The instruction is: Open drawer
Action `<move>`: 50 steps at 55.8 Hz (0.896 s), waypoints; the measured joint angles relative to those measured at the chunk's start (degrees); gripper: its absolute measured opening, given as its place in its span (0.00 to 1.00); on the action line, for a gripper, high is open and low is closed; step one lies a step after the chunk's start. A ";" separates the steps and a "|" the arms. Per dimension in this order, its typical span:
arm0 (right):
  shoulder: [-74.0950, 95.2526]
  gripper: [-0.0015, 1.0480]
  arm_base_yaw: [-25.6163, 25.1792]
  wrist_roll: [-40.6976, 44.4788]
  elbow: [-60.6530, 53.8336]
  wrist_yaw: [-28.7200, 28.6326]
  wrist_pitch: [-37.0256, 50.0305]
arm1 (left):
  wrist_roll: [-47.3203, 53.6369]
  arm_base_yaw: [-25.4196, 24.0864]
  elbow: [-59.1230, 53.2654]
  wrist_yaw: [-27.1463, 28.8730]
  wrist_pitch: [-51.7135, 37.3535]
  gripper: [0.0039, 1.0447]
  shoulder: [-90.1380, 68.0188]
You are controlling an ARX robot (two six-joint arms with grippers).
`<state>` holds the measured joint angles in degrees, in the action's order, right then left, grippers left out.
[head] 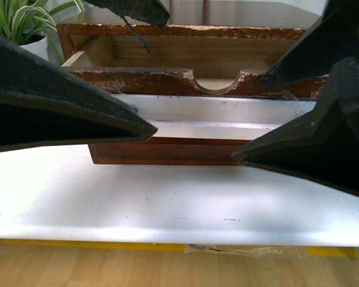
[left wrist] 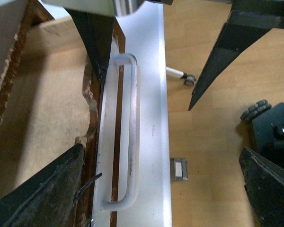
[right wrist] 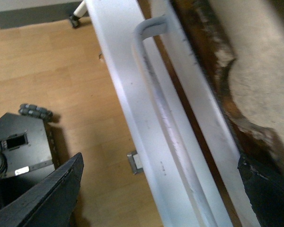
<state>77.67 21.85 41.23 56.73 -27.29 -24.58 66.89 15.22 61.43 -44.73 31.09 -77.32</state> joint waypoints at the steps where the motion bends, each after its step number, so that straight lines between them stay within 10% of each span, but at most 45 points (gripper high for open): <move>1: -0.46 0.91 -0.17 -0.35 -0.39 -0.02 0.57 | -0.48 -0.13 -0.33 -0.15 -0.70 0.94 0.24; 28: -22.23 0.91 -9.97 -25.27 -24.74 17.49 38.93 | -38.27 -16.81 -21.20 22.47 -56.50 0.94 1.64; 50: -47.21 0.91 -9.07 -41.42 -42.93 38.40 38.27 | -61.00 -27.82 -41.20 32.79 -60.46 0.94 21.46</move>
<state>30.46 12.78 -0.19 13.80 11.11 13.69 5.89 -12.60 20.23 -11.94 -29.36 -55.86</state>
